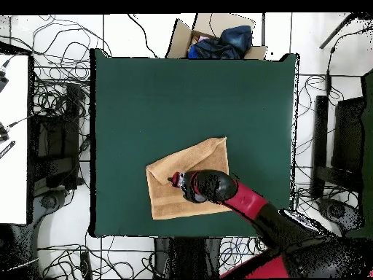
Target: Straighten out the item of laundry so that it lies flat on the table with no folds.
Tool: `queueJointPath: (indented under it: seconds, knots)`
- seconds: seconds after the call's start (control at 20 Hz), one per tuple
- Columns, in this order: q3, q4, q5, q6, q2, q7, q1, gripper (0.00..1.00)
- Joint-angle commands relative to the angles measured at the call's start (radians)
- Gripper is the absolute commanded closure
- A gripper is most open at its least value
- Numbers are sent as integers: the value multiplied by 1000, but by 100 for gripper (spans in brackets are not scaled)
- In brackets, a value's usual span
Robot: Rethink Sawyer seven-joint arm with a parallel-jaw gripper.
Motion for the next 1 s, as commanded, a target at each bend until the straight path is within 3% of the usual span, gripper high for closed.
queueJointPath:
  seconds: [0.05,0.55,1.0]
  knots:
    - [123,-98,20,-29,147,34,-120,0]
    - [298,-78,4,-44,291,6,-256,0]
    - [335,-74,-24,-39,323,21,-288,0]
